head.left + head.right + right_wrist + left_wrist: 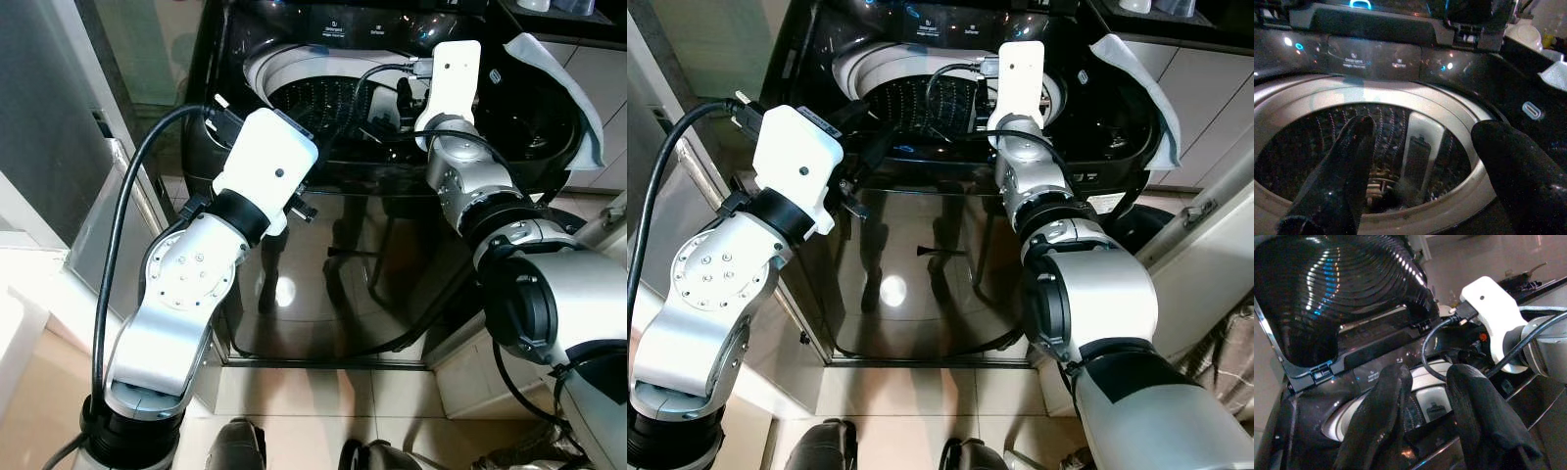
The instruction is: Clothes washing
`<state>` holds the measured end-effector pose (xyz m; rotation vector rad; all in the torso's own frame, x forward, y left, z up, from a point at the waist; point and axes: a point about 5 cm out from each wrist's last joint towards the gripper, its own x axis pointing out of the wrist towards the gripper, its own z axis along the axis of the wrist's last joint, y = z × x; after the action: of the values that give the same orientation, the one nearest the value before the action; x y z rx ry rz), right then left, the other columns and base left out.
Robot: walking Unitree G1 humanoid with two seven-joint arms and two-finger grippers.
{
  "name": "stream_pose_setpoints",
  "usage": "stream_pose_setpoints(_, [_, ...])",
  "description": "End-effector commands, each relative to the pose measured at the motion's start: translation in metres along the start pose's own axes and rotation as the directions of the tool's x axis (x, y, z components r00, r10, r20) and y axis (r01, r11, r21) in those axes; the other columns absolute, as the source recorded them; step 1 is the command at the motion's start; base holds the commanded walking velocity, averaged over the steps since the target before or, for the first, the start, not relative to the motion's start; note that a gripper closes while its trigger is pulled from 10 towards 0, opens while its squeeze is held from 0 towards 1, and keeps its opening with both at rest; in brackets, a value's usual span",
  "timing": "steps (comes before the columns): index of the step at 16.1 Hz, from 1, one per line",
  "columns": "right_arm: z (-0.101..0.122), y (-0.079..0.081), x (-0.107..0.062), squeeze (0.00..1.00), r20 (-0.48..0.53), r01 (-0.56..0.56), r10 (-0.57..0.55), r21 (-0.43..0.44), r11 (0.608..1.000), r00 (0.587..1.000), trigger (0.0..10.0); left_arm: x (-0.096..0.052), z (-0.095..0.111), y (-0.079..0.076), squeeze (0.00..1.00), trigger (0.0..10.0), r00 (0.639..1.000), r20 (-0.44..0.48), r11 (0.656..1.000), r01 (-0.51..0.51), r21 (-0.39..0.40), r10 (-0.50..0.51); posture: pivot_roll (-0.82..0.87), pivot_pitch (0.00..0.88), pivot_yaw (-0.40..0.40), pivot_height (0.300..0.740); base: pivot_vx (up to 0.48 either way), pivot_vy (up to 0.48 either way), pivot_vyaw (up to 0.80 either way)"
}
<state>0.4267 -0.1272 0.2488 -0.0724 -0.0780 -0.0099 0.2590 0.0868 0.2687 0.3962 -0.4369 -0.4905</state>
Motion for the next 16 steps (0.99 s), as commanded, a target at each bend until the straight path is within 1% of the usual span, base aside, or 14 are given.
stream_pose_setpoints(1, [0.035, 0.002, 0.004, 1.0, 0.136, -0.035, 0.031, 0.03, 0.999, 0.99, 10.0, 0.0, 0.005, -0.001, 0.0, 10.0, 1.0, 0.029, 1.0, -0.006, 0.029, 0.005, 0.27, 0.118, -0.098, 0.74, 0.0, 0.0, 0.0])
stream_pose_setpoints(2, [0.051, 0.002, 0.002, 0.0, 0.257, -0.051, 0.054, -0.021, 0.999, 0.965, 10.0, -0.002, -0.002, 0.003, 0.0, 10.0, 0.998, 0.012, 0.997, -0.059, 0.055, 0.059, 0.26, 0.08, -0.112, 0.74, 0.0, 0.0, 0.0])
stream_pose_setpoints(3, [0.053, -0.001, 0.001, 0.0, 0.297, -0.033, 0.042, -0.036, 0.999, 0.954, 10.0, -0.004, -0.006, 0.005, 0.0, 10.0, 0.996, -0.002, 0.995, -0.085, 0.06, 0.085, 0.25, 0.075, -0.114, 0.74, 0.0, 0.0, 0.0])
stream_pose_setpoints(4, [0.052, -0.008, -0.004, 0.0, 0.367, 0.002, 0.011, -0.034, 0.999, 0.93, 10.0, -0.009, -0.015, 0.008, 0.0, 10.0, 0.988, -0.034, 0.987, -0.151, 0.061, 0.153, 0.23, 0.054, -0.113, 0.74, 0.0, 0.0, 0.0])
stream_pose_setpoints(5, [0.041, -0.012, -0.013, 0.0, 0.438, 0.027, 0.006, -0.069, 0.997, 0.899, 10.0, -0.014, -0.025, 0.012, 0.0, 10.0, 0.968, -0.072, 0.97, -0.235, 0.059, 0.239, 0.19, 0.03, -0.105, 0.74, 0.0, 0.0, 0.0])
stream_pose_setpoints(6, [0.03, -0.014, -0.025, 0.0, 0.487, 0.036, 0.015, -0.095, 0.995, 0.873, 10.0, -0.017, -0.033, 0.014, 0.0, 10.0, 0.955, -0.096, 0.96, -0.275, 0.056, 0.28, 0.16, 0.011, -0.1, 0.74, 0.0, 0.0, 0.0])
stream_pose_setpoints(7, [0.022, -0.018, -0.035, 0.0, 0.503, 0.035, 0.008, -0.077, 0.996, 0.864, 10.0, -0.019, -0.037, 0.017, 0.0, 10.0, 0.945, -0.102, 0.949, -0.304, 0.08, 0.311, 0.15, 0.002, -0.099, 0.74, 0.0, 0.0, 0.0])
stream_pose_setpoints(8, [0.01, -0.024, -0.053, 0.0, 0.513, 0.041, -0.014, -0.043, 0.998, 0.858, 10.0, -0.021, -0.045, 0.018, 0.0, 10.0, 0.934, -0.119, 0.941, -0.329, 0.086, 0.337, 0.13, 0.0, -0.097, 0.74, 0.0, 0.0, 0.0])
stream_pose_setpoints(9, [0.001, -0.026, -0.062, 0.0, 0.501, 0.044, -0.018, -0.039, 0.998, 0.865, 10.0, -0.022, -0.049, 0.019, 0.0, 10.0, 0.926, -0.125, 0.933, -0.347, 0.094, 0.356, 0.11, 0.0, -0.093, 0.74, 0.0, 0.0, 0.0])
stream_pose_setpoints(10, [-0.026, -0.03, -0.086, 0.0, 0.462, 0.036, 0.009, -0.088, 0.995, 0.887, 10.0, -0.025, -0.057, 0.017, 0.0, 10.0, 0.922, -0.139, 0.932, -0.351, 0.095, 0.361, 0.1, 0.0, -0.082, 0.74, 0.0, 0.0, 0.0])
stream_pose_setpoints(11, [-0.063, -0.036, -0.108, 0.0, 0.378, 0.013, 0.041, -0.139, 0.99, 0.925, 10.0, -0.033, -0.067, 0.01, 0.0, 10.0, 0.929, -0.177, 0.945, -0.313, 0.098, 0.326, 0.09, 0.0, -0.079, 0.74, 0.0, 0.0, 0.0])
stream_pose_setpoints(13, [-0.121, -0.032, -0.136, 0.0, 0.176, -0.081, 0.109, -0.16, 0.984, 0.978, 10.0, -0.053, -0.095, -0.002, 0.0, 10.0, 0.911, -0.303, 0.959, -0.257, 0.117, 0.281, 0.07, 0.0, -0.059, 0.74, 0.0, 0.0, 0.0])
stream_pose_setpoints(15, [-0.144, -0.026, -0.138, 0.0, 0.067, -0.134, 0.144, -0.129, 0.983, 0.987, 10.0, -0.065, -0.118, -0.014, 0.0, 10.0, 0.881, -0.401, 0.967, -0.232, 0.102, 0.253, 0.06, 0.0, -0.044, 0.74, 0.0, 0.0, 0.0])
stream_pose_setpoints(16, [-0.144, -0.022, -0.13, 0.0, 0.048, -0.14, 0.146, -0.107, 0.984, 0.988, 10.0, -0.064, -0.126, -0.017, 0.0, 10.0, 0.87, -0.418, 0.965, -0.238, 0.111, 0.262, 0.05, 0.0, -0.037, 0.74, 0.0, 0.0, 0.0])
